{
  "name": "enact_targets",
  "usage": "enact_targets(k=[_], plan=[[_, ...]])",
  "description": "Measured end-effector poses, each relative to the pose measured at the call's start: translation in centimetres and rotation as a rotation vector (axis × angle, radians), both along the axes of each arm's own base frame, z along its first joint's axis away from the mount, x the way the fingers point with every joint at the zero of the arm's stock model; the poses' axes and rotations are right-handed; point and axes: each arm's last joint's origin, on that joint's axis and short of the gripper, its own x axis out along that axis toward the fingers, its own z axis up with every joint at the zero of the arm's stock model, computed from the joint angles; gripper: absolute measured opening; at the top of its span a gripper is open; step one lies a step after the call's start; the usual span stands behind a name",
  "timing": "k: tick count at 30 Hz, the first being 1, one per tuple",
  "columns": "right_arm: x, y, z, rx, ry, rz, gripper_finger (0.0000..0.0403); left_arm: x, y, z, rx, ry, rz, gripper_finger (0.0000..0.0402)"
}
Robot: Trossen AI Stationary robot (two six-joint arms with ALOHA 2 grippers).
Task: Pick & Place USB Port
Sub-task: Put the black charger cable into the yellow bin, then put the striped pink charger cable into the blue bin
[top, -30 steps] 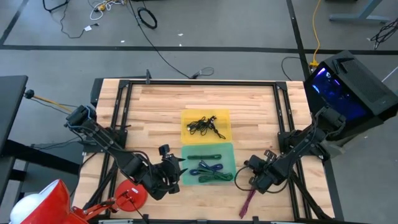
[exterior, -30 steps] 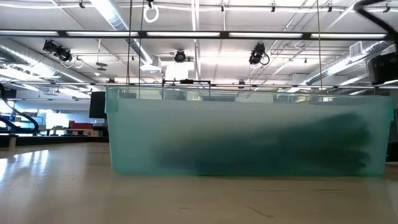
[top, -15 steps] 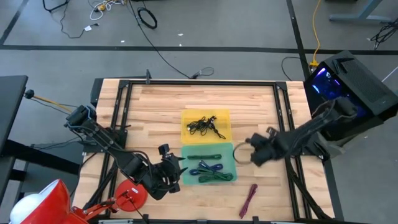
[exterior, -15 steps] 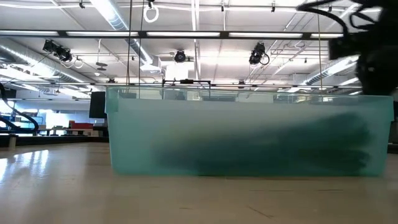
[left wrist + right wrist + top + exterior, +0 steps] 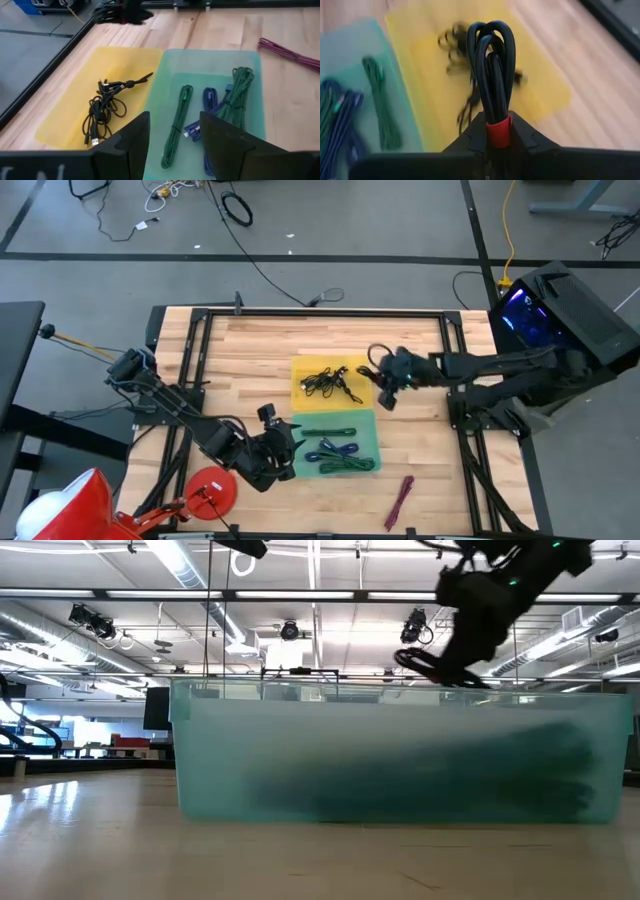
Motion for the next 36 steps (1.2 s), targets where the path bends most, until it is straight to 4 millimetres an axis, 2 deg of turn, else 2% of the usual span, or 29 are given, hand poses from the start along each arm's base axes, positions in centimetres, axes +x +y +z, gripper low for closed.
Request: enact_targets(k=[4, 8, 17, 20, 24, 26, 32, 36], plan=[[2.1, -2.2, -0.8, -0.018, -0.059, 0.007, 0.0034, 0.4, 0.6, 0.0, 0.008, 0.014, 0.002, 0.0177], [4.1, -3.9, -2.1, -0.009, -0.041, 0.023, 0.0034, 0.7, 1.1, 0.0, -0.001, 0.021, 0.011, 0.0177], [10.0, -5.4, -2.6, -0.036, 0.026, 0.108, 0.0034, 1.0, 1.5, -0.1, -0.009, 0.025, 0.017, 0.0177], [10.9, -5.5, -3.2, -0.023, 0.039, 0.121, 0.0034, 0.9, 1.5, -0.1, -0.021, 0.033, 0.006, 0.0177], [11.0, -5.5, -3.6, -0.019, 0.054, 0.121, 0.0036, 0.9, 1.4, -0.1, -0.034, 0.043, -0.007, 0.0177], [11.0, -5.5, -3.6, -0.016, 0.054, 0.119, 0.0064, 0.9, 1.4, -0.1, -0.035, 0.043, -0.008, 0.0177], [11.0, -5.5, -3.5, 0.005, 0.042, 0.093, 0.0206, 0.9, 1.4, -0.1, -0.031, 0.041, -0.004, 0.0177], [11.0, -5.1, -3.3, 0.042, 0.025, 0.083, 0.0262, 0.9, 1.4, -0.1, -0.029, 0.04, -0.002, 0.0177]])
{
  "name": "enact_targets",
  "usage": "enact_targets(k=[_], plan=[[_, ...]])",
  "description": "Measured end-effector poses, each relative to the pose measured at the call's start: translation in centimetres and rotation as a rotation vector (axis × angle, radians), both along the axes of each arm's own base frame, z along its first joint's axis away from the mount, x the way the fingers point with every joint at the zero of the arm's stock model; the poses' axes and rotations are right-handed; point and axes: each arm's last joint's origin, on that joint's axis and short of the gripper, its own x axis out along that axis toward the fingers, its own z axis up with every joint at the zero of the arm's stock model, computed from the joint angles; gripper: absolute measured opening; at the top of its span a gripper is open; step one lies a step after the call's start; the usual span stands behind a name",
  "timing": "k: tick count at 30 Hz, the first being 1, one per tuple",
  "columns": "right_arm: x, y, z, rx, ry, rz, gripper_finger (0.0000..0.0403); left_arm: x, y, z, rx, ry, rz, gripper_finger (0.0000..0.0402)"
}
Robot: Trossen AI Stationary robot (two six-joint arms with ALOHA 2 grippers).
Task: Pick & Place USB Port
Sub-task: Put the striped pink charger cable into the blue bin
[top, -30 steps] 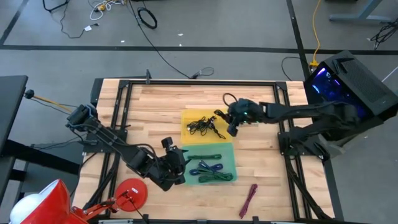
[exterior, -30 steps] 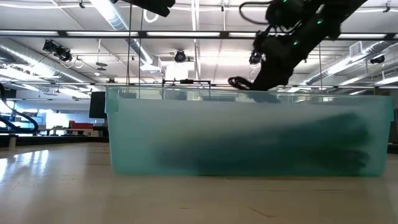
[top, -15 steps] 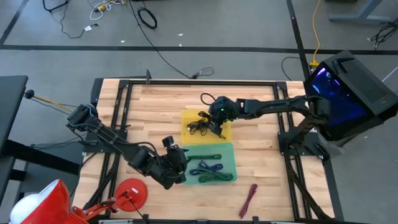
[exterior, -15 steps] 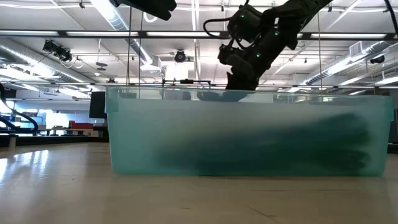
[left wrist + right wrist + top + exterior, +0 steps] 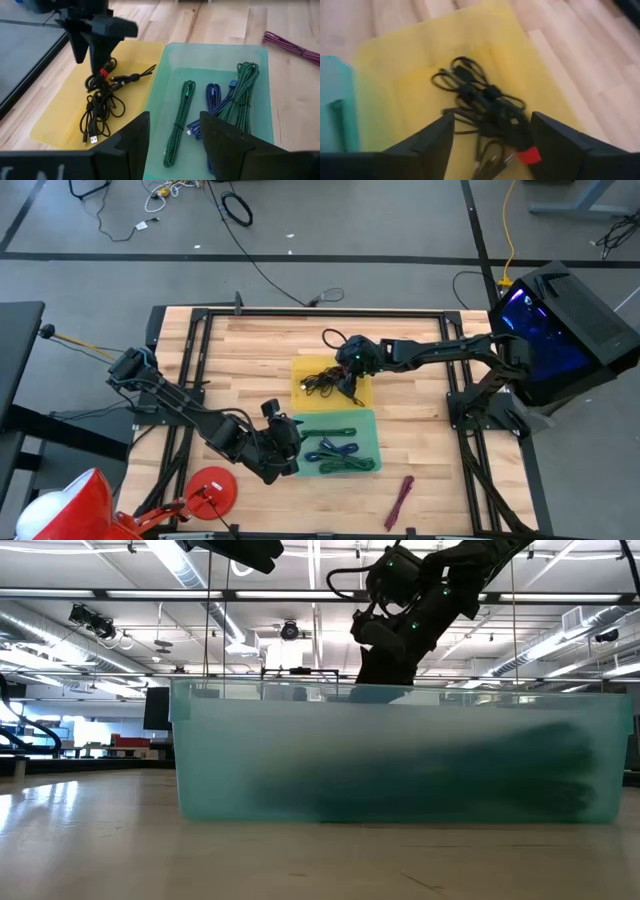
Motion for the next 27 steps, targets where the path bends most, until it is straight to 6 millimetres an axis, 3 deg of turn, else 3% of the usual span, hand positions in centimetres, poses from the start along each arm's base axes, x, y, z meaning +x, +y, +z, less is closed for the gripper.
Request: enact_targets(k=[6, 16, 21, 27], plan=[[-0.8, 2.9, 2.0, 0.077, -0.029, 0.055, 0.0281, 0.0, 0.0, 0.0, 0.001, 0.0, 0.001, 0.0177], [-5.1, 13.5, 4.5, 0.176, 0.084, 0.167, 0.0264, 0.0, 0.0, 0.0, 0.0, 0.001, 0.0, 0.0177], [-7.4, 18.5, 4.6, 0.221, 0.126, 0.21, 0.0255, 0.0, 0.0, 0.0, -0.006, 0.0, 0.001, 0.0177], [-10.5, 23.0, 4.2, 0.182, 0.178, 0.292, 0.0239, 0.0, 0.0, 0.0, -0.024, -0.005, 0.009, 0.0177]])
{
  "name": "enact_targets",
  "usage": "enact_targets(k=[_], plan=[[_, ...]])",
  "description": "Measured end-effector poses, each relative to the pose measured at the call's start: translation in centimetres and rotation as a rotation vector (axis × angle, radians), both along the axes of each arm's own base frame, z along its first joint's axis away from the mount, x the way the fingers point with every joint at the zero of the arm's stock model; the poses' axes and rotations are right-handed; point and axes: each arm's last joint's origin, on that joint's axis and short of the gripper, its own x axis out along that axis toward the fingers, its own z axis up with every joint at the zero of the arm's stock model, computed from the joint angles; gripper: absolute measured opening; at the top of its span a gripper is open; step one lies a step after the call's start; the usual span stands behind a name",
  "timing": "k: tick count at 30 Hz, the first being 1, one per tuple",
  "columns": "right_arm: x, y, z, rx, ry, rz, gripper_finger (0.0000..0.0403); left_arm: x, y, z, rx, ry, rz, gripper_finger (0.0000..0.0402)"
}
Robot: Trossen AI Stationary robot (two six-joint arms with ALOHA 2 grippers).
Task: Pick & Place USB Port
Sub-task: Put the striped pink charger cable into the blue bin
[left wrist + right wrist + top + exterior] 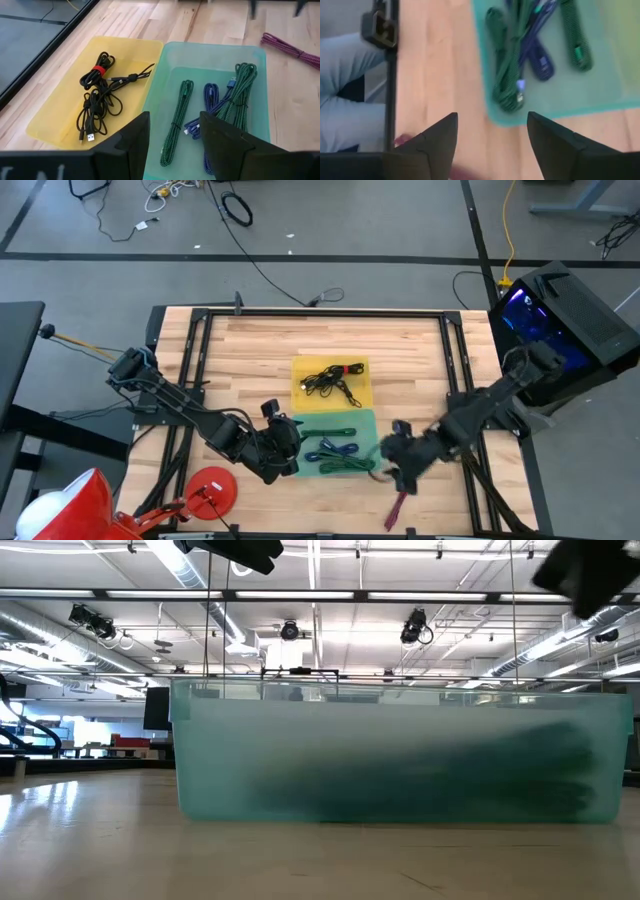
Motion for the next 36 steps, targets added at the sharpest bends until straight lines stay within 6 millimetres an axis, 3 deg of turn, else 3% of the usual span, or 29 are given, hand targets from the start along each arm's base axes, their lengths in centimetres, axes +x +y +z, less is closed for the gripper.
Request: enact_targets(k=[7, 15, 25, 36], plan=[[-2.3, 2.8, -0.4, 0.0, -0.004, -0.02, 0.0219, 0.0, 0.0, 0.0, -0.006, -0.003, 0.004, 0.0177], [-3.1, 5.0, -4.7, -0.044, 0.125, 0.017, 0.0205, 0.0, 0.0, 0.0, -0.008, -0.005, 0.006, 0.0177], [-2.8, 6.3, -8.4, -0.118, 0.246, 0.068, 0.0204, 0.2, 0.0, 0.1, -0.021, -0.025, 0.007, 0.0177], [-3.0, 6.4, -8.7, -0.089, 0.3, 0.099, 0.0204, 0.2, 0.0, 0.1, -0.021, -0.024, 0.009, 0.0177]])
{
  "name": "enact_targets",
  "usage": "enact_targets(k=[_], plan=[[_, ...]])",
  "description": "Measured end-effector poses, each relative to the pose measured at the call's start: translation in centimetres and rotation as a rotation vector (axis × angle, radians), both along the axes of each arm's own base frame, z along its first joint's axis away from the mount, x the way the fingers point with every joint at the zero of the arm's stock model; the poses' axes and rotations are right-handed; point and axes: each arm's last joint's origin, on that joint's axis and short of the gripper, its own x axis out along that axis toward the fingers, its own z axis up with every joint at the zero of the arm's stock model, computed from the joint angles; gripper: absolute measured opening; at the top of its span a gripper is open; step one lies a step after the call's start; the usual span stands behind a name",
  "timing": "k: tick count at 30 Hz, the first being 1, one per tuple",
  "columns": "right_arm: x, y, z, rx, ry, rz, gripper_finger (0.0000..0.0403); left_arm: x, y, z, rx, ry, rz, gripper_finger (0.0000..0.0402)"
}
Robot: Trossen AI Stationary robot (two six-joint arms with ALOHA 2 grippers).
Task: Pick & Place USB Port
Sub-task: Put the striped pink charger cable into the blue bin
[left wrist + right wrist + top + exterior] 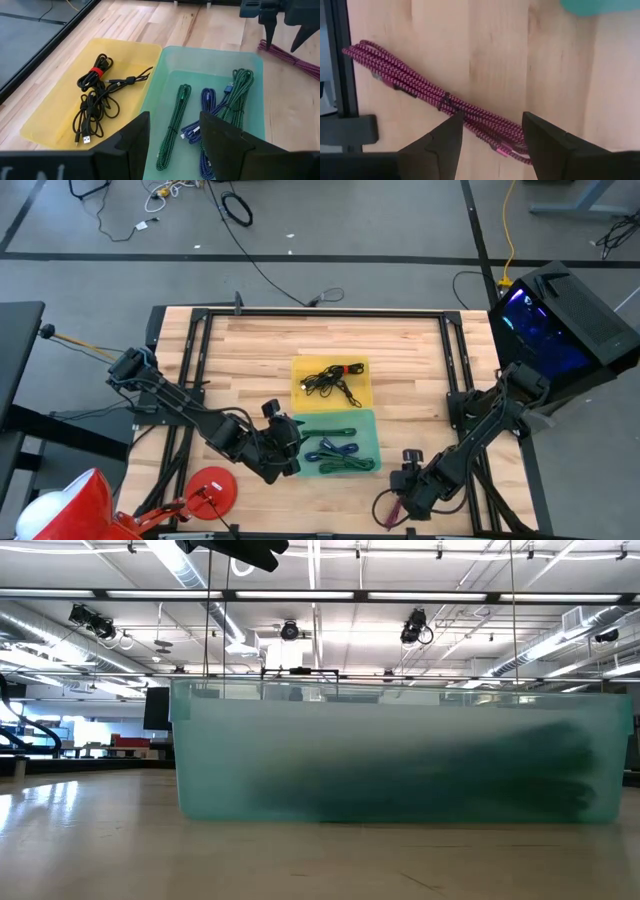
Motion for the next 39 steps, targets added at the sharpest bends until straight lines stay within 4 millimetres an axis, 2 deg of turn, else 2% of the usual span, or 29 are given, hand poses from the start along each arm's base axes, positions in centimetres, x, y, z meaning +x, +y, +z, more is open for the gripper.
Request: enact_targets(k=[10, 19, 29, 35, 39], plan=[[-0.4, 0.4, -0.2, -0.019, -0.006, -0.009, 0.0204, 0.0, 0.0, 0.0, 0.0, 0.0, 0.0, 0.0177], [0.0, 1.1, -2.3, -0.017, 0.04, 0.001, 0.0204, 0.0, 0.0, 0.0, 0.0, 0.0, 0.0, 0.0177], [-0.1, 1.1, -2.4, -0.014, 0.048, -0.031, 0.02, 0.0, 0.0, 0.0, 0.002, 0.001, -0.001, 0.0177], [-0.4, 0.5, -2.4, -0.092, 0.077, -0.031, 0.0168, 0.0, 0.0, 0.0, 0.002, 0.002, -0.002, 0.0177], [-0.5, 0.0, -2.5, -0.133, 0.101, -0.039, 0.0104, 0.0, -0.1, 0.0, 0.003, 0.003, -0.004, 0.0177]])
